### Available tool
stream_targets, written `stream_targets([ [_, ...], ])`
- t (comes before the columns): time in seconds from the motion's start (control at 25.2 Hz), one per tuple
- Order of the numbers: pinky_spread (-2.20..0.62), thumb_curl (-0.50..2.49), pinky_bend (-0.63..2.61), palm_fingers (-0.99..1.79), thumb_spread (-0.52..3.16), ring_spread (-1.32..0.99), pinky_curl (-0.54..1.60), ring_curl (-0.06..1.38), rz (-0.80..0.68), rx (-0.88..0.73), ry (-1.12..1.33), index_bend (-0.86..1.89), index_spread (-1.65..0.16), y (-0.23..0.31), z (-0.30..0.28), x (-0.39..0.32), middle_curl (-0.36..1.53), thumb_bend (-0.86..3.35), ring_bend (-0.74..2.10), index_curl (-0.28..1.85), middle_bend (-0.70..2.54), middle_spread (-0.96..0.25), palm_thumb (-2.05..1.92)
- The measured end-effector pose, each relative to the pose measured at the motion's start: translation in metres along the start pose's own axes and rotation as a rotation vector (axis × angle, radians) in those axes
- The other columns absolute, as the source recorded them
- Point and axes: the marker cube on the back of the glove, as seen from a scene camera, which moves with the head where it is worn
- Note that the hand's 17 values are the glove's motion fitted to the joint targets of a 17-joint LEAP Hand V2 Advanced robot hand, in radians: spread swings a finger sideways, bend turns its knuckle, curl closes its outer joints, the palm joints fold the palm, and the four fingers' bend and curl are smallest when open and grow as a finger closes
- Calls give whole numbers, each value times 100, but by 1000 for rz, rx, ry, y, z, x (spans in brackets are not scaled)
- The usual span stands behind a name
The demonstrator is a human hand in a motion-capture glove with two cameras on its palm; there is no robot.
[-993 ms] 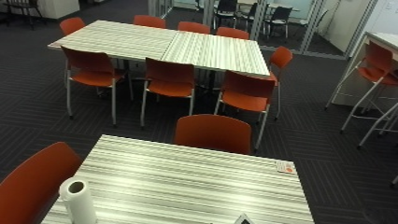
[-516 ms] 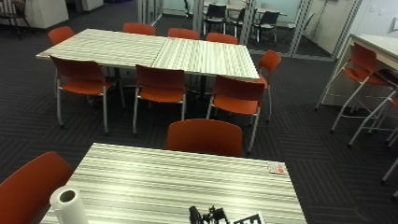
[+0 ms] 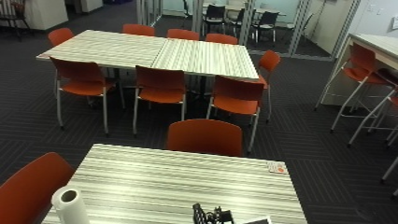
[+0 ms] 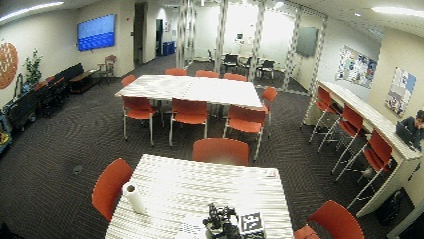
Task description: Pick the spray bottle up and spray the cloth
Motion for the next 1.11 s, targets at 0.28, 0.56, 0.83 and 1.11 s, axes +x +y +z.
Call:
stream_targets([
  [0.28,4,71,10,97,64,-20,15,47,-8,9,26,53,-18,-5,3,-5,54,-2,34,60,56,-8,106],
  [0.56,4,71,10,97,64,-21,15,48,-49,6,4,53,-18,-7,38,-25,54,-2,33,61,56,-8,106],
  [0.83,4,72,10,96,63,-21,15,48,-92,-127,-85,53,-18,8,129,-73,55,-2,33,61,56,-8,106],
  [1.11,4,72,9,96,64,-21,15,48,-125,-192,-93,53,-18,14,162,-89,55,-2,33,62,55,-8,106],
])
